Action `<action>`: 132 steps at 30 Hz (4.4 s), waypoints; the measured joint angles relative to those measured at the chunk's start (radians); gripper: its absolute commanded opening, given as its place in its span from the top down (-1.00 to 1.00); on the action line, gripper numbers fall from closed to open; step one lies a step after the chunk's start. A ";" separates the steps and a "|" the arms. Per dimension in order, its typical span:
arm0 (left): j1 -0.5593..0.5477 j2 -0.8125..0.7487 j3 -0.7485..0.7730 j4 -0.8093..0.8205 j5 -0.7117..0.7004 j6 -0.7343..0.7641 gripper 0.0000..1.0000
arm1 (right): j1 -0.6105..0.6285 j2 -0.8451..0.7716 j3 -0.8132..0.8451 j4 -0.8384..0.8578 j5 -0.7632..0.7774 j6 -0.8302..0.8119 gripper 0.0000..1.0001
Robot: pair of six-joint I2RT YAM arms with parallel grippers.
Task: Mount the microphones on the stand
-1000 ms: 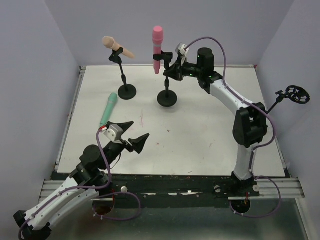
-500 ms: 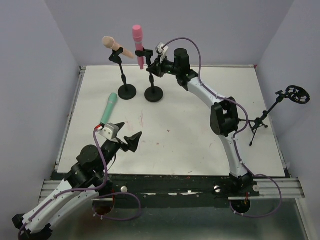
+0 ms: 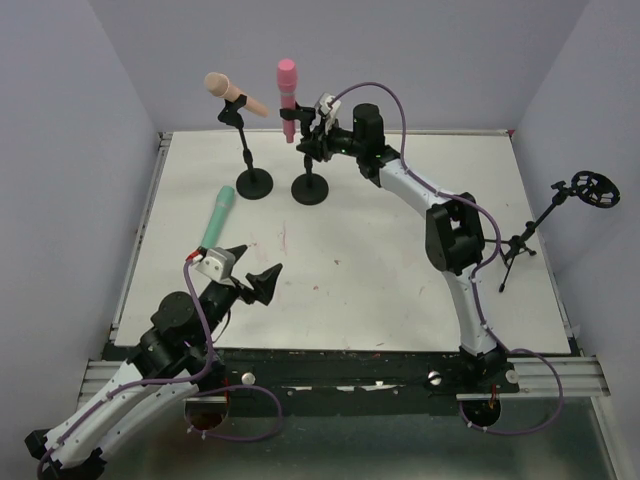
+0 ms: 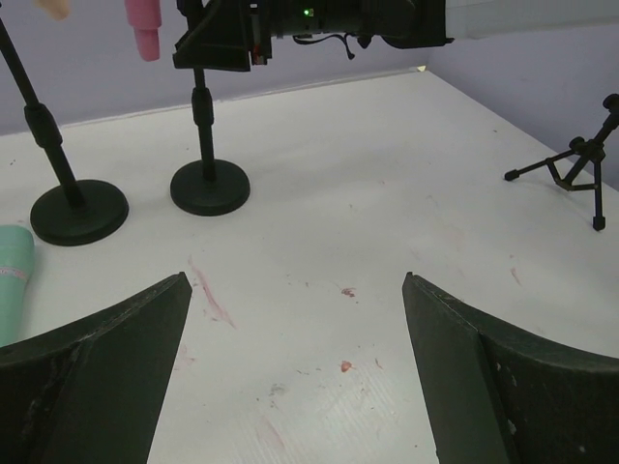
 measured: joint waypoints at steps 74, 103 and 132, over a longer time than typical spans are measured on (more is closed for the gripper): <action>0.058 0.271 0.196 -0.162 0.212 0.228 -0.97 | -0.903 -1.516 -1.208 -0.597 0.739 0.087 -0.50; 0.074 0.240 0.172 -0.130 0.272 0.228 -0.97 | -0.845 -1.400 -1.136 -0.492 -0.026 -0.051 0.91; -0.013 0.620 0.062 0.546 0.413 -0.142 -0.96 | -0.050 -1.114 -1.104 -0.403 -0.245 -0.287 0.57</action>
